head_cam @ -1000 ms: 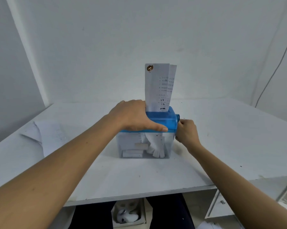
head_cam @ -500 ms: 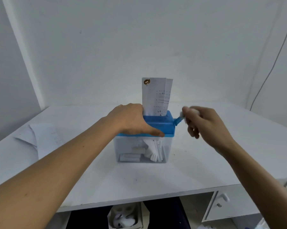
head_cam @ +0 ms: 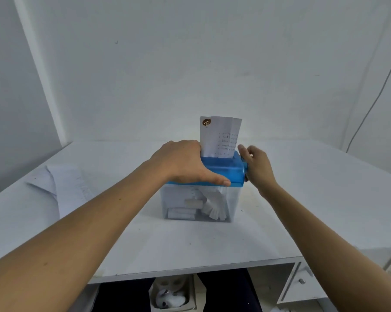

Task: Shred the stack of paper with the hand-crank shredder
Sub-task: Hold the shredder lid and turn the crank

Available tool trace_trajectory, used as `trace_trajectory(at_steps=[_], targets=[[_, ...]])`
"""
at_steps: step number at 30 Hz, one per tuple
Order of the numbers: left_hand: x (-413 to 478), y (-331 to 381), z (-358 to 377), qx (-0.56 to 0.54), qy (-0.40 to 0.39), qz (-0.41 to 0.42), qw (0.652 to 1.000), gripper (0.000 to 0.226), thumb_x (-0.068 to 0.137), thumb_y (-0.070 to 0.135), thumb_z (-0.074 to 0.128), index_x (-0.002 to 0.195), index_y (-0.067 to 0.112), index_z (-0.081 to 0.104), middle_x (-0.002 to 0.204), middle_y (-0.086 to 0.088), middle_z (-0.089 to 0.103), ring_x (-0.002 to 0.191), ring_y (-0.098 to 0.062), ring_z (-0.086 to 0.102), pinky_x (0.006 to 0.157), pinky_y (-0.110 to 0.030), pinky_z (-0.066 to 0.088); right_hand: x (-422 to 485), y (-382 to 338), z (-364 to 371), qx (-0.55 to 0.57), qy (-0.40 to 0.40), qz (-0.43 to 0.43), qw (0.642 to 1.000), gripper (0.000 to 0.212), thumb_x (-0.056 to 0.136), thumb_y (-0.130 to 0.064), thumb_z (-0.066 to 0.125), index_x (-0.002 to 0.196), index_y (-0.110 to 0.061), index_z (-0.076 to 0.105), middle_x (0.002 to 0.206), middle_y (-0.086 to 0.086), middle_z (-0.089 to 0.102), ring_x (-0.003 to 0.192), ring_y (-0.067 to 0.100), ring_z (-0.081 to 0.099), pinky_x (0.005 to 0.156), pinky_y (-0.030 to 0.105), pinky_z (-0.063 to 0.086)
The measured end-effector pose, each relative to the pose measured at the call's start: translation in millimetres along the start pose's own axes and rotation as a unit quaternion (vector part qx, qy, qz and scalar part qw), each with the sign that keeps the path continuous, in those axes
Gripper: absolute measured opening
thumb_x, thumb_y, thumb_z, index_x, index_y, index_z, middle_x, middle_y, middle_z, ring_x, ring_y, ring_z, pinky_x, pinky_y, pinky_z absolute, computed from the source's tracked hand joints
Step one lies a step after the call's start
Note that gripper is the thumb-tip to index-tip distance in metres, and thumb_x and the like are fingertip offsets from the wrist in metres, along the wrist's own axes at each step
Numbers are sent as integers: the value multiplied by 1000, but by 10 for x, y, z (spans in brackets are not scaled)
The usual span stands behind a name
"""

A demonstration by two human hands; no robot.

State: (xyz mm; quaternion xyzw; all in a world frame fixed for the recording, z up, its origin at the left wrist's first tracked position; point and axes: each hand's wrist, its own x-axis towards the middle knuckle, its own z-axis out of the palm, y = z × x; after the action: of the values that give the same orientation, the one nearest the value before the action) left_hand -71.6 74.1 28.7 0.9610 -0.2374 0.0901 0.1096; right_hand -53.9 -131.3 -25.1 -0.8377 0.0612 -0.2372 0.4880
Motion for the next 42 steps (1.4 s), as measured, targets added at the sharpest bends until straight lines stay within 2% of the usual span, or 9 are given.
trace_trajectory(at_steps=[3, 7, 17, 22, 26, 31, 35, 38, 42], targets=[[-25, 31, -11, 10, 3, -11, 1000, 81, 57, 97, 59, 110, 37, 56, 95, 15, 64, 81, -5, 58, 65, -25, 46, -187, 231, 63, -38, -37, 32, 998, 32, 106, -22, 45, 84, -4, 59, 70, 7, 62, 53, 14, 52, 46, 21, 42], [-33, 75, -33, 23, 6, -17, 1000, 72, 56, 99, 56, 93, 38, 50, 84, 16, 61, 77, -5, 57, 66, -28, 39, -507, 267, -16, -29, -68, 57, 996, 47, 107, -34, 41, 70, -10, 56, 59, 3, 57, 49, 14, 48, 49, 23, 40], [-4, 61, -30, 12, -24, -26, 999, 96, 51, 100, 58, 123, 36, 59, 98, 13, 66, 83, -10, 62, 69, -30, 51, -733, -461, -871, 105, -211, -2, 972, 41, 98, -35, 59, 66, -12, 45, 56, 4, 39, 51, 19, 35, 52, 32, 35], [-5, 91, -53, -4, -20, -28, 999, 82, 57, 94, 64, 116, 39, 51, 103, 14, 63, 90, -12, 60, 78, -33, 49, -367, -551, -745, 154, -154, -25, 976, 40, 97, -41, 61, 72, -11, 53, 56, 0, 44, 50, 16, 41, 49, 26, 38], [-9, 63, -26, 13, -14, -26, 999, 97, 56, 96, 61, 130, 34, 54, 108, 12, 64, 93, -14, 60, 80, -34, 52, -166, -535, -570, 150, -109, -26, 982, 37, 96, -48, 61, 88, -12, 58, 73, -1, 58, 58, 13, 51, 52, 25, 45], [-8, 87, -33, 16, -14, -34, 999, 92, 57, 97, 60, 123, 33, 57, 105, 10, 66, 88, -12, 61, 77, -34, 54, 59, -558, -488, 227, -107, -18, 968, 21, 96, -24, 68, 85, -15, 53, 72, -2, 59, 59, 10, 51, 52, 22, 46], [-24, 94, -37, 16, -5, -31, 999, 101, 55, 97, 61, 130, 30, 56, 126, 11, 64, 96, -15, 58, 80, -34, 46, 131, -252, -130, 202, -61, 85, 974, 17, 98, -12, 60, 82, -10, 54, 69, 4, 59, 55, 13, 51, 45, 23, 45], [-40, 112, -40, 26, 0, -26, 999, 113, 58, 95, 61, 147, 27, 47, 147, 11, 54, 121, -19, 56, 94, -36, 42, -105, 168, 92, 202, -111, 189, 955, 21, 95, -3, 41, 102, 1, 60, 78, 11, 59, 61, 19, 49, 50, 28, 39], [-34, 132, -50, 30, 3, -28, 999, 98, 59, 97, 58, 129, 28, 57, 119, 9, 63, 101, -19, 56, 84, -36, 41, -503, 264, -17, 170, -65, 166, 969, 19, 95, -2, 41, 101, -9, 57, 63, 5, 54, 47, 12, 40, 41, 23, 33]])
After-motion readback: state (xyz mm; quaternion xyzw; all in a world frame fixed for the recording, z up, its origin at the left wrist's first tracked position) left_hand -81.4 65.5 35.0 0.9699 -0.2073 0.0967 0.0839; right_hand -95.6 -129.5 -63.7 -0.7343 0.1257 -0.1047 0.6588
